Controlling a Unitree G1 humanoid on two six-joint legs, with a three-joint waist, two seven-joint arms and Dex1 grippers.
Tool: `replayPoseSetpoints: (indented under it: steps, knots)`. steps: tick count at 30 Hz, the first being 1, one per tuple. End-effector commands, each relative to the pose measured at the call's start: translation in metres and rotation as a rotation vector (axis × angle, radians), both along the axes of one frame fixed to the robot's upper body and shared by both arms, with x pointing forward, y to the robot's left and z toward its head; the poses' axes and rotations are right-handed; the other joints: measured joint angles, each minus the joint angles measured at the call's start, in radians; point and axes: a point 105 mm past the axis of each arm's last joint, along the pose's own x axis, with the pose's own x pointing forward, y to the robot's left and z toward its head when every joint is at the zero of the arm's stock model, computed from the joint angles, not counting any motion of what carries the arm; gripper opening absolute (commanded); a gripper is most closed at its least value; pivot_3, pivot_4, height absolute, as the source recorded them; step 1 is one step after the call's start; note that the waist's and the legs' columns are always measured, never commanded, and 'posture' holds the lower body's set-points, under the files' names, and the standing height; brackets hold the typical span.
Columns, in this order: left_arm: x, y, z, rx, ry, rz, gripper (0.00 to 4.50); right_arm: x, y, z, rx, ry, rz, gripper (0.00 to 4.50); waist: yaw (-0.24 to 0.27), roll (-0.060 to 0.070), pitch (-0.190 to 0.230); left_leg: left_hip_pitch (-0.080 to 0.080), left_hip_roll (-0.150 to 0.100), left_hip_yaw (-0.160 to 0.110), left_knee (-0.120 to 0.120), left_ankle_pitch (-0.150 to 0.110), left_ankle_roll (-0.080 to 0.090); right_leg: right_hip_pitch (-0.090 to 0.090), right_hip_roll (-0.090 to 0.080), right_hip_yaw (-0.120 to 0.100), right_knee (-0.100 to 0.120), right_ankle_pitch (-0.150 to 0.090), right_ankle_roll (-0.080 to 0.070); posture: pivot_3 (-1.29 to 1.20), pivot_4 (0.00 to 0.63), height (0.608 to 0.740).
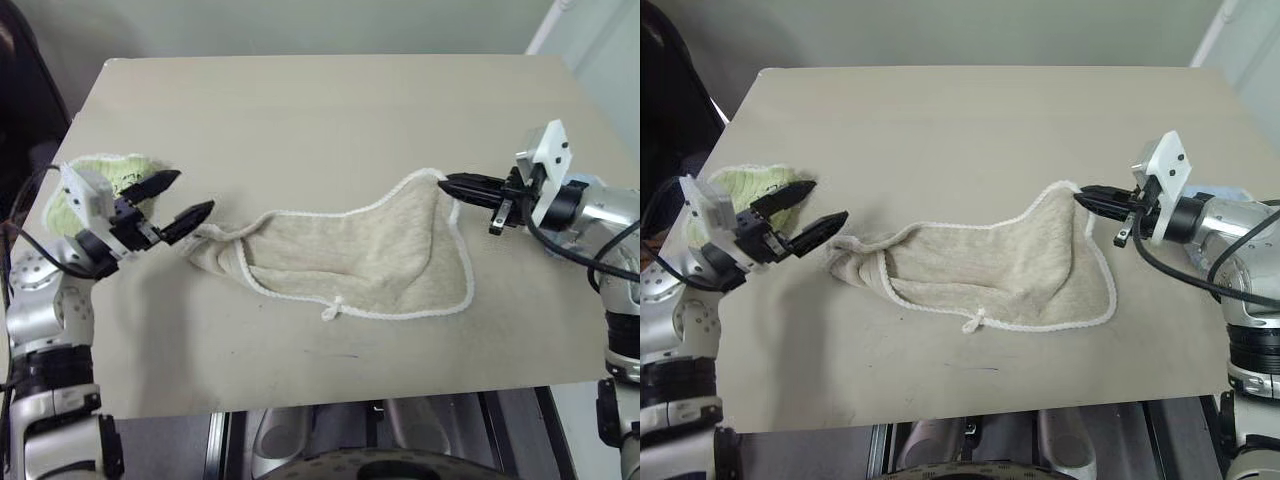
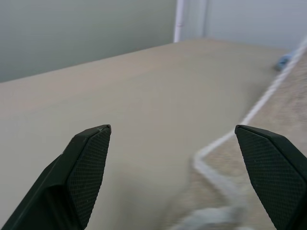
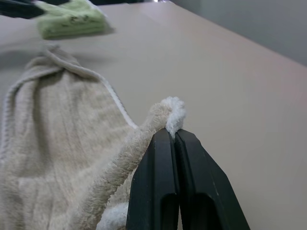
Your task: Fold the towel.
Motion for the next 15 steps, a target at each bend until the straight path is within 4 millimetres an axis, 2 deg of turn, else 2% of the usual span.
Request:
replayPoseSetpoints:
  steps: [1, 4, 7, 11, 15]
  knots:
    - [0.004, 0.008, 0.008, 0.041, -0.034, 0.005, 4.50, -0.016, 0.009, 0.020, -0.006, -0.068, 0.062, 0.02, 0.000, 0.000, 0.000, 0.000, 0.000, 0.000, 0.000, 0.000, 0.000, 0.000, 0.000, 0.000, 0.000, 0.000, 0.000, 0.00, 0.150, 0.703]
    - [0.003, 0.005, -0.001, 0.102, -0.002, -0.054, 4.50, -0.021, 0.014, 0.023, -0.016, -0.075, 0.082, 0.02, 0.000, 0.000, 0.000, -0.001, 0.000, 0.000, 0.000, 0.000, -0.001, -0.001, 0.000, 0.000, 0.000, 0.000, 0.000, 0.00, 0.150, 0.703]
    - [-0.005, -0.001, -0.020, 0.252, 0.061, -0.168, 4.50, -0.026, 0.016, 0.023, -0.031, -0.074, 0.093, 0.02, 0.000, 0.000, 0.000, -0.001, 0.000, 0.000, 0.000, 0.000, -0.001, -0.001, 0.000, 0.000, 0.000, 0.000, 0.000, 0.00, 0.150, 0.703]
    - [-0.003, -0.004, -0.013, 0.243, 0.052, -0.214, 4.50, -0.028, 0.016, 0.024, -0.033, -0.075, 0.091, 0.02, 0.002, -0.001, 0.000, -0.002, 0.000, 0.000, 0.000, 0.000, 0.000, -0.002, 0.001, 0.000, 0.000, 0.000, 0.000, 0.00, 0.150, 0.703]
    - [-0.006, -0.007, -0.019, 0.352, 0.075, -0.292, 4.50, -0.029, 0.016, 0.023, -0.036, -0.072, 0.088, 0.02, 0.002, -0.001, 0.000, -0.002, 0.000, 0.000, 0.000, 0.000, 0.000, -0.002, 0.001, 0.000, 0.000, 0.000, 0.000, 0.00, 0.150, 0.703]
